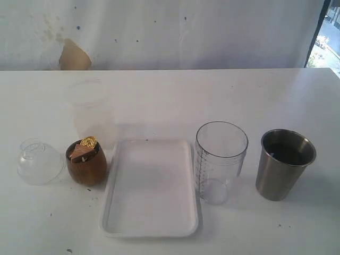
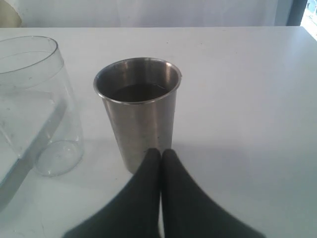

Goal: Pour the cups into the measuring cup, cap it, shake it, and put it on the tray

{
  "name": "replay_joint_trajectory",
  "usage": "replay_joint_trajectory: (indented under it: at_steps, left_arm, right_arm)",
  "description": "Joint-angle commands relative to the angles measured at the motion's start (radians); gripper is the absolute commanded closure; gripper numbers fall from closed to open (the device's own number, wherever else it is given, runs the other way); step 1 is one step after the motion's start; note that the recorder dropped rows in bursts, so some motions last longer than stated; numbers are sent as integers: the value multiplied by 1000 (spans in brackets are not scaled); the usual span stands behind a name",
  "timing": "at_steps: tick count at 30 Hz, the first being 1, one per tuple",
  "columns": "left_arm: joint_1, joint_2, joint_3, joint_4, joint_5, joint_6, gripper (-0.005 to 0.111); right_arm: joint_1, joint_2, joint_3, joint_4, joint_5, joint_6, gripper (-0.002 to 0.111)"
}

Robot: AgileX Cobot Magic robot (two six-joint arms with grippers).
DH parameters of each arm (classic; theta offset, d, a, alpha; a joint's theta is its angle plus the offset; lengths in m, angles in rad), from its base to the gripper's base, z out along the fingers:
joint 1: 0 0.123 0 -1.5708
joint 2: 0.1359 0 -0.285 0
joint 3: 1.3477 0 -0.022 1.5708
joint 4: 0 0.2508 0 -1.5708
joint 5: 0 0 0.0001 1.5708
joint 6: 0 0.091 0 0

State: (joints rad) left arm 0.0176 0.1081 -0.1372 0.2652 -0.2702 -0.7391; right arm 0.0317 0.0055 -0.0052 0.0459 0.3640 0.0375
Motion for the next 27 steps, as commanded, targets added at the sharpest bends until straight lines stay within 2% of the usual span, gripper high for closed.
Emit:
replay_joint_trajectory:
  at_steps: [1, 6, 10, 20, 24, 27]
  left_arm:
    - [-2, 154, -57, 395, -120, -208, 74]
    - [-2, 320, -57, 642, -312, -299, 1]
    - [-2, 457, -57, 807, -388, -366, 2]
    - [-7, 866, -57, 860, -603, -198, 2]
    - [-27, 1017, -45, 794, -593, -87, 2]
    - [-30, 1102, -36, 725, -642, 26, 2]
  right_arm:
    - [-2, -5, 5, -2, -14, 2, 108]
    - [-2, -5, 5, -2, -14, 2, 108]
    - [-2, -5, 5, -2, -14, 2, 108]
    - [-2, -5, 5, -2, -14, 2, 108]
    - [-2, -5, 5, -2, -14, 2, 108]
    - [-2, -5, 5, -2, -14, 2, 108]
